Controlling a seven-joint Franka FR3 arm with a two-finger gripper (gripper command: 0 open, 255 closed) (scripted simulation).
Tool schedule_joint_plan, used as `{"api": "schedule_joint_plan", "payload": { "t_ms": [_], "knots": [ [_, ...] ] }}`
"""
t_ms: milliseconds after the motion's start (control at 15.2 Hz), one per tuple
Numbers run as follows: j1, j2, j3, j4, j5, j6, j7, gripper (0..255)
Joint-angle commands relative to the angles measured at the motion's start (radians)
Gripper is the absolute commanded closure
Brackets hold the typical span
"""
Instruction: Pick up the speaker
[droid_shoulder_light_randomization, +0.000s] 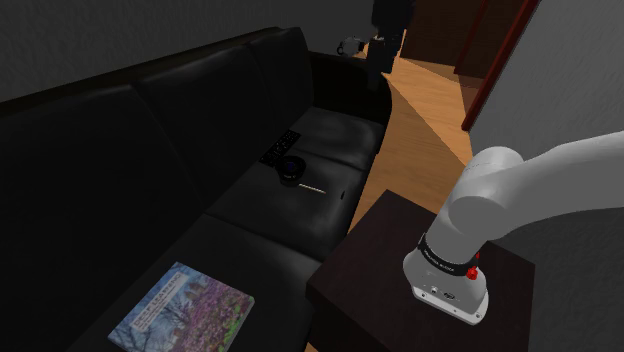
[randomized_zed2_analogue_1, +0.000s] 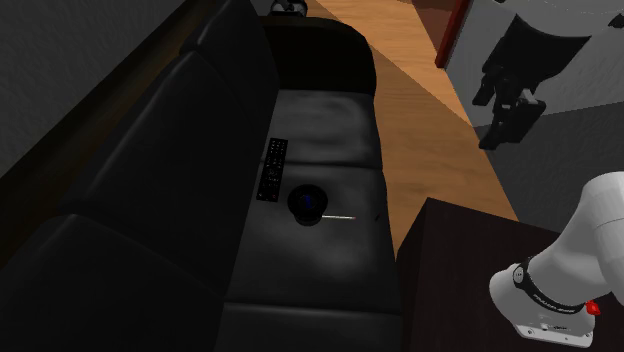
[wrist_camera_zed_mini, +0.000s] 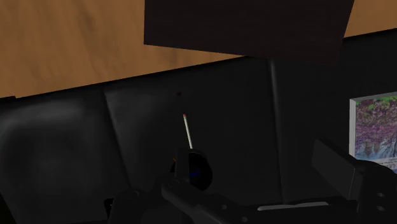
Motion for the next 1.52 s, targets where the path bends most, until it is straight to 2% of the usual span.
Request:
{"api": "schedule_joint_plan", "payload": {
  "t_ms": [0, 396, 792, 1122, 1452],
  "knots": [
    [0.0, 0.0, 0.0, 0.0, 0.0, 0.0, 0.0, 0],
    [-0.012, 0.146, -0.096, -0.038, 0.017, 0.176, -0.056, 0],
    [-0.012, 0.333, -0.186, -0.028, 0.061, 0.337, -0.128, 0],
    [-0.005, 0.515, -0.253, 0.017, 0.131, 0.449, -0.207, 0],
    [-0.001, 0.713, -0.304, 0.096, 0.239, 0.53, -0.307, 0]
  ]
}}
